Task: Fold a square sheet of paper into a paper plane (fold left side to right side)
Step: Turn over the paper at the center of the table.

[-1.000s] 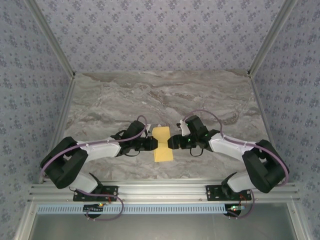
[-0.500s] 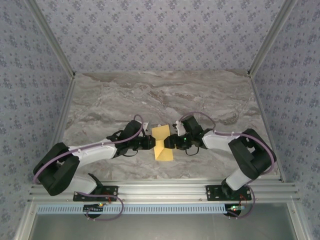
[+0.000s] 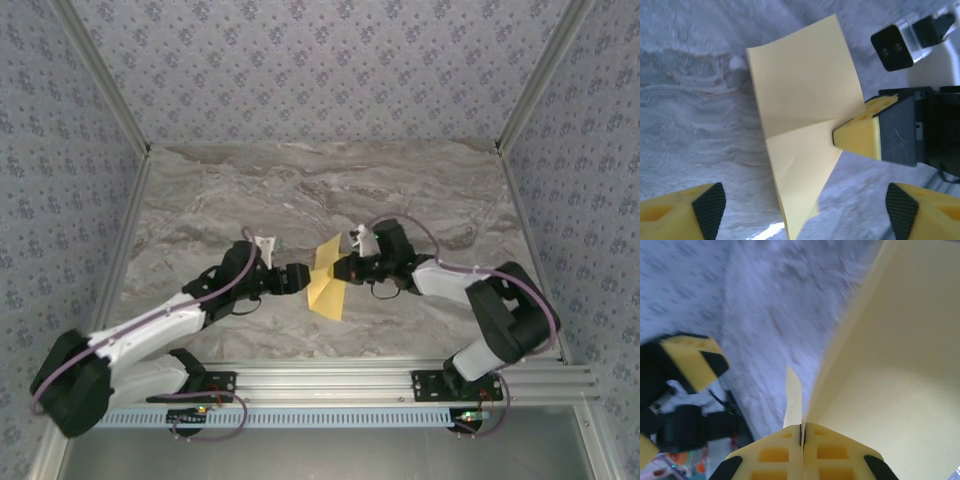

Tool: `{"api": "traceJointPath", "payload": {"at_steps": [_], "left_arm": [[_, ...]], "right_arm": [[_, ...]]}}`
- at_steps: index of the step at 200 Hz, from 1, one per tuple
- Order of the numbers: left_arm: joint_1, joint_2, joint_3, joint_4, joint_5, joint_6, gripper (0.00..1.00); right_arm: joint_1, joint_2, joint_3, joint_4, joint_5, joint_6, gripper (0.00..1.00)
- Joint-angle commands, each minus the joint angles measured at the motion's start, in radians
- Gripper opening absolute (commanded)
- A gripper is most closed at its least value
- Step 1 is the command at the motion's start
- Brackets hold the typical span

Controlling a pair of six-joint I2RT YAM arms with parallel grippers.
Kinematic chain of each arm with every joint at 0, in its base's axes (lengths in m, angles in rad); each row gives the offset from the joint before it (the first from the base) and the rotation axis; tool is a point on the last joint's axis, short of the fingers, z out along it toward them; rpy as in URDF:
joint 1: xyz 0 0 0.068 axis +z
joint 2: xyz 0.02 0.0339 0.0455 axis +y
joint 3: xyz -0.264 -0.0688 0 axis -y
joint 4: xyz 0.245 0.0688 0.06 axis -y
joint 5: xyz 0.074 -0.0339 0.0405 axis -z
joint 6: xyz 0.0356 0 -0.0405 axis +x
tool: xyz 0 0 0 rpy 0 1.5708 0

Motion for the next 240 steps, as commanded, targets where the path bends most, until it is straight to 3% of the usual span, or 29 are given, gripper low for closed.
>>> {"api": "traceJointPath", "payload": {"at_steps": [1,31,88,117,134,174,197,222,240], "left_arm": [[0.008,-0.143,-0.017,0.003,0.004,-0.07,0.98],[0.01,-0.26,-0.03,0.135,0.086,-0.156,0.98],[0.005,-0.245,-0.014,0.397,0.191,-0.25,0.97],[-0.005,-0.235,-0.018,0.498,0.22,-0.278,0.87],[-0.013,-0.252,-0.018,0.516,0.211,-0.281,0.72],[-0.026,-0.293,-0.016,0.476,0.178,-0.283,0.34],[-0.041,-0.302,-0.003,0.417,0.154,-0.26,0.22],[-0.072,-0.313,0.06,0.137,0.047,-0.159,0.14],[-0.121,-0.301,0.13,-0.131,-0.108,-0.072,0.08]], "right_arm": [[-0.056,-0.117,-0.025,0.183,-0.125,0.112,0.03],[-0.056,-0.257,0.029,0.2,-0.173,0.168,0.03],[0.048,-0.329,0.165,0.22,-0.18,0.249,0.04],[0.093,-0.326,0.2,0.201,-0.164,0.245,0.05],[0.094,-0.325,0.198,0.194,-0.152,0.25,0.06],[0.094,-0.329,0.191,0.195,-0.135,0.275,0.11],[0.085,-0.343,0.202,0.109,-0.125,0.227,0.21],[0.037,-0.409,0.24,-0.244,-0.039,0.028,0.37],[-0.011,-0.474,0.282,-0.57,0.149,-0.157,0.46]]}}
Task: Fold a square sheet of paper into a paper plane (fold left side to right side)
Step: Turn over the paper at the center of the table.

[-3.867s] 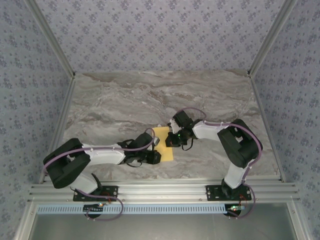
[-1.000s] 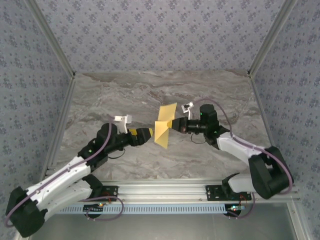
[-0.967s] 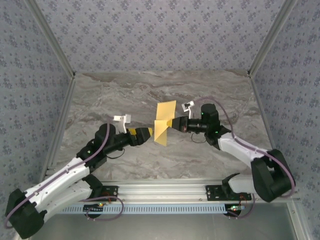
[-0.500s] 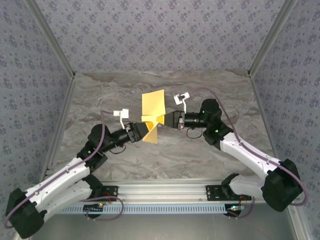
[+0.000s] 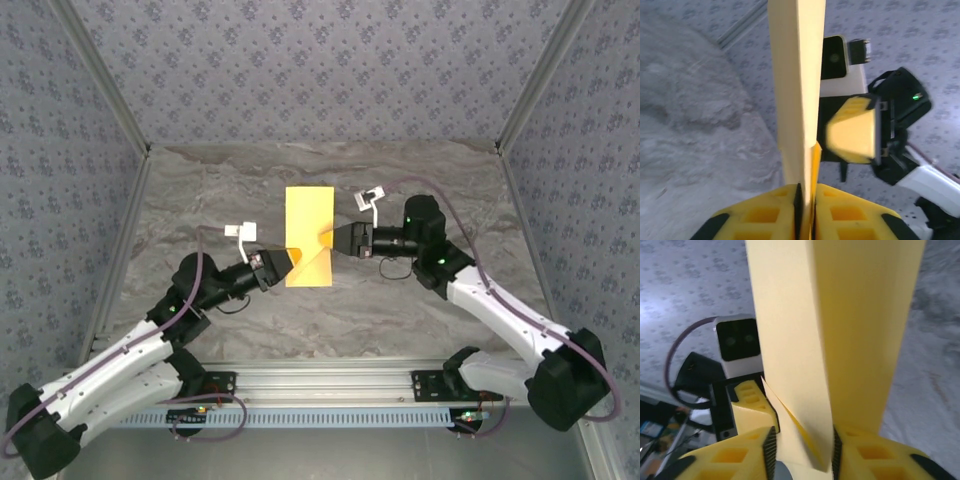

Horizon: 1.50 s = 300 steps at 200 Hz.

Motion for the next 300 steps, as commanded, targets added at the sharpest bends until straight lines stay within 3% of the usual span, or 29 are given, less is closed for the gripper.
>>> {"api": "traceJointPath", "payload": {"at_steps": [1,28,51,100,121,187,247,300], "left_arm": [[-0.051,-0.002,0.114,-0.357,-0.195,0.135,0.08],[-0.153,0.06,0.182,-0.574,-0.408,0.192,0.02],[-0.235,0.143,0.254,-0.709,-0.566,0.198,0.01],[-0.391,0.462,0.552,-1.108,-0.912,0.123,0.0],[-0.42,0.646,0.692,-1.273,-0.981,0.045,0.0],[-0.412,1.132,1.037,-1.561,-1.042,-0.159,0.0],[-0.335,1.418,1.196,-1.519,-0.879,-0.128,0.0],[-0.3,1.49,1.187,-1.381,-0.727,-0.063,0.01]], "right_arm": [[-0.052,-0.094,0.086,-0.473,0.228,-0.273,0.46],[-0.128,-0.154,0.122,-0.826,0.574,-0.432,0.57],[-0.19,-0.197,0.091,-0.93,0.724,-0.482,0.69],[-0.224,-0.259,-0.014,-0.944,0.814,-0.484,0.97],[-0.226,-0.26,-0.04,-0.938,0.816,-0.491,1.0],[-0.236,-0.295,-0.06,-0.972,0.842,-0.514,1.0],[-0.238,-0.374,-0.057,-1.036,0.893,-0.515,1.0],[-0.238,-0.412,-0.05,-1.051,0.91,-0.511,1.0]]}}
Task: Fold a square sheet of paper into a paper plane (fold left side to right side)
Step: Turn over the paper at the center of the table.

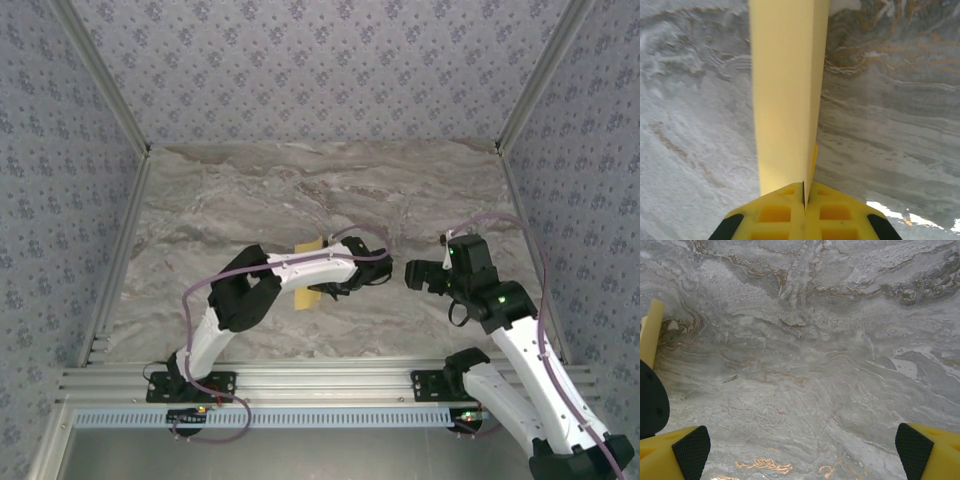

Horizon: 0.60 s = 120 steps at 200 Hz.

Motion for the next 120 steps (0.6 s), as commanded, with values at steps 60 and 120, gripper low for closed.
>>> {"api": "traceJointPath", "payload": {"at_steps": [60,120], "left_arm": [[0.02,0.04,0.023,0.145,0.195,0.101,0.19],[0.02,-0.121,-0.1,0.331,0.279,0.176,0.42]], "right_arm": [[-0.006,-0.014,-0.003,-0.028,0.021,-0.007,1.0],[-0.007,-0.013,-0.011,-0.008,-0.054,-0.006,1.0]]}}
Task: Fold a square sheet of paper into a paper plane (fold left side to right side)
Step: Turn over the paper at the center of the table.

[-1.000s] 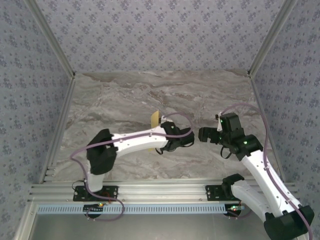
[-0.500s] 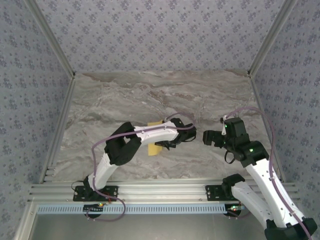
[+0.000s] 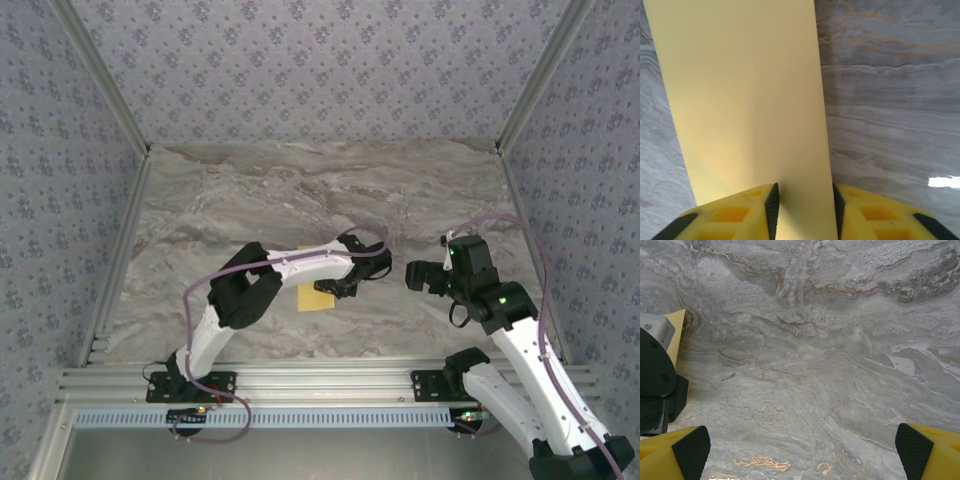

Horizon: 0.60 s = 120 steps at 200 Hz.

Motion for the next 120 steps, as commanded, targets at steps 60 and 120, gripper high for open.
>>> {"api": "traceJointPath", "payload": {"at_steps": [60,120], "left_arm": [[0.004,-0.403,-0.32,0.48,0.21,0.121,0.63],[0.143,-0.766,-0.81,0.827,0.308,0.031,0.79]], "right_arm": [[-0.002,0.029,-0.086,0.125,-0.266,0.054,1.0],[0.149,0.291,-0.188,0.54,-0.525,0.195,0.9]]}}
